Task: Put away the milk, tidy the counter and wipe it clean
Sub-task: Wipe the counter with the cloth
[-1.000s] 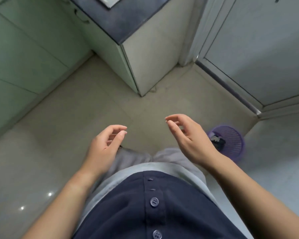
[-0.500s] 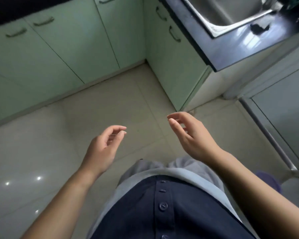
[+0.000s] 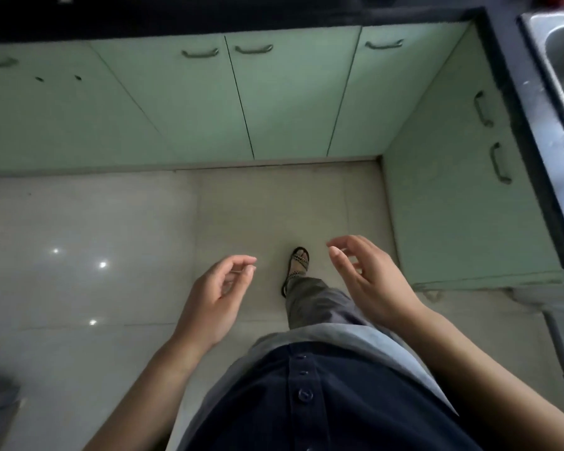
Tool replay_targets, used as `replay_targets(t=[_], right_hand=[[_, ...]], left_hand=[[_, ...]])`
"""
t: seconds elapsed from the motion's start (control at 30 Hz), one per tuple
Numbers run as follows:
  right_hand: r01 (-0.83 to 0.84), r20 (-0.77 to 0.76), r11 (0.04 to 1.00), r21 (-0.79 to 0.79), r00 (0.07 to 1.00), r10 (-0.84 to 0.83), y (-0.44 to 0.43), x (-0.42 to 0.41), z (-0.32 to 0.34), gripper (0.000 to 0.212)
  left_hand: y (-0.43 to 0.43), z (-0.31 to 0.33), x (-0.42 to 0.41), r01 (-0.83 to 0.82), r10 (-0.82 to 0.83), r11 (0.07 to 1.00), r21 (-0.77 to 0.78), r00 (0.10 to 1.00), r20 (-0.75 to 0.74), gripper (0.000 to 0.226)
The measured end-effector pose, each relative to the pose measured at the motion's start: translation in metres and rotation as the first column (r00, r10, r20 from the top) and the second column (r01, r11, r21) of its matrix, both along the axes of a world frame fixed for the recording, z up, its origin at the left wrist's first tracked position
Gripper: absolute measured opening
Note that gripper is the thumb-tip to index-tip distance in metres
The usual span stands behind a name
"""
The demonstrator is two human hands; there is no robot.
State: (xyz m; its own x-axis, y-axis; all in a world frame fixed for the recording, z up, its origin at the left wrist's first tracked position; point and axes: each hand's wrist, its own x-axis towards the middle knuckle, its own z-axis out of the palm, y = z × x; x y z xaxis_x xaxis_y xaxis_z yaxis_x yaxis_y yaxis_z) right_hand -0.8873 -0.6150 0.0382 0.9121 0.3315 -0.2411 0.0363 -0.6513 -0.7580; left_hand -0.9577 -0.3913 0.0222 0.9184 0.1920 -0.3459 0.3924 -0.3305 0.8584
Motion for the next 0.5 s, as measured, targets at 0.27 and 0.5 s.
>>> replay_targets(t=[0.27, 0.5], right_hand=[[-0.058, 0.064, 0.997, 0.054, 0.996, 0.055, 0.074, 0.187, 0.011, 0.030], [-0.015, 0.074, 0.997, 0.071, 0.997, 0.010, 0.101, 0.301, 0.019, 0.030]], left_hand=[[0.060, 0.011, 0.177, 0.029, -0.039, 0.985, 0.173, 0.998, 0.054, 0.018], [0.091, 0.019, 0.309, 0.058, -0.079, 0.977, 0.205, 0.992, 0.098, 0.023]])
